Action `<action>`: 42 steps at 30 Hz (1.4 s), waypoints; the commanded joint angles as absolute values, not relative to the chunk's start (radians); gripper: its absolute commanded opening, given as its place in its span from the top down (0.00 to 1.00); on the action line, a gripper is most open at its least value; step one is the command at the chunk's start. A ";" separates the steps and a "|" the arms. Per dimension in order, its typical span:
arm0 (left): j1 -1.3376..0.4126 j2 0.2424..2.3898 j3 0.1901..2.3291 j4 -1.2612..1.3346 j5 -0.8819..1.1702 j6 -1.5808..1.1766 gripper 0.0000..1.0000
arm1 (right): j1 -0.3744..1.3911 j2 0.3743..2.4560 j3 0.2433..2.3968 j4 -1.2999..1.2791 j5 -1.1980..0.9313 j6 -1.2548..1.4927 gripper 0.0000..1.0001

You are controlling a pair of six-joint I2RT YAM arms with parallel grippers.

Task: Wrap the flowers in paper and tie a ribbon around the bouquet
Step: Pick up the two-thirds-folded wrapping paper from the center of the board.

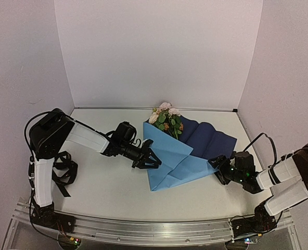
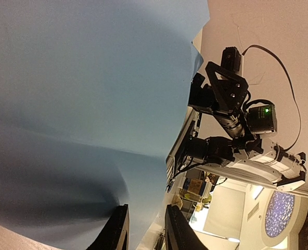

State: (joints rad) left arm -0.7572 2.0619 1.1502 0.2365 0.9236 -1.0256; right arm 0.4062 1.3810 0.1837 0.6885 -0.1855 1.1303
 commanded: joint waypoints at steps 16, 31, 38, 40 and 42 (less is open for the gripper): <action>-0.796 2.192 1.226 0.333 0.946 -1.066 0.76 | 0.479 1.325 0.288 0.494 -0.054 1.005 0.41; -0.797 2.220 1.228 0.344 0.950 -1.067 0.76 | 0.371 1.554 0.158 0.880 -0.153 1.240 0.39; -0.795 2.224 1.223 0.344 0.953 -1.065 0.76 | 0.356 1.593 0.147 0.938 -0.127 1.237 0.44; -0.795 2.224 1.223 0.346 0.954 -1.063 0.76 | 0.354 1.571 0.136 0.939 -0.105 1.221 0.45; -0.795 2.225 1.224 0.347 0.953 -1.063 0.76 | 0.354 1.536 0.127 0.937 -0.092 1.201 0.47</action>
